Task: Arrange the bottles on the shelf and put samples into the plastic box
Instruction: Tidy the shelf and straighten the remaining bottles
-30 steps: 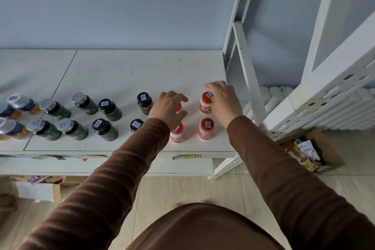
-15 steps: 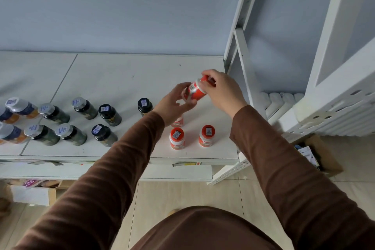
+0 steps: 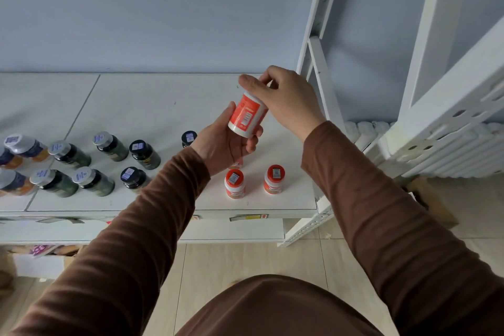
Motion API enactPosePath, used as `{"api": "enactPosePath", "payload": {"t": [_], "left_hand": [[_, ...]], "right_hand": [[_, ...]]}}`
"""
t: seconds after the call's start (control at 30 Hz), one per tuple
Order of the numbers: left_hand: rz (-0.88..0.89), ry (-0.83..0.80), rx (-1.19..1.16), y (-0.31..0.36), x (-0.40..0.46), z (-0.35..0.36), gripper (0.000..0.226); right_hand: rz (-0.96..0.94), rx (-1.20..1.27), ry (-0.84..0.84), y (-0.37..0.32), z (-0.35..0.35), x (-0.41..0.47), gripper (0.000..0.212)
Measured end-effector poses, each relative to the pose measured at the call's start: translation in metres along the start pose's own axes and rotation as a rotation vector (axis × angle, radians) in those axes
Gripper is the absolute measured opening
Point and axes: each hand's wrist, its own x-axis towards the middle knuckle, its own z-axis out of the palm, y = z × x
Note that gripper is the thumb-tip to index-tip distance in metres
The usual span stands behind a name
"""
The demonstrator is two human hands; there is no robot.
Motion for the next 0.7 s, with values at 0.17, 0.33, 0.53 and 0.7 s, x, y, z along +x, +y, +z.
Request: {"api": "enactPosePath", "payload": {"t": [0.17, 0.33, 0.53, 0.7], "left_hand": [[0.179, 0.204, 0.622, -0.004, 0.007, 0.005, 0.041], [0.277, 0.505, 1.114, -0.015, 0.022, 0.020, 0.048], [0.210, 0.531, 1.517, -0.011, 0.026, 0.001, 0.058], [0.188, 0.604, 1.644, 0.003, 0.015, -0.010, 0.047]], "right_hand": [[-0.001, 0.007, -0.118, 0.017, -0.003, -0.004, 0.044], [-0.001, -0.111, -0.207, 0.030, 0.003, -0.012, 0.054], [0.013, -0.257, -0.142, 0.064, 0.036, -0.005, 0.040], [0.043, -0.358, -0.179, 0.090, 0.069, -0.006, 0.037]]}}
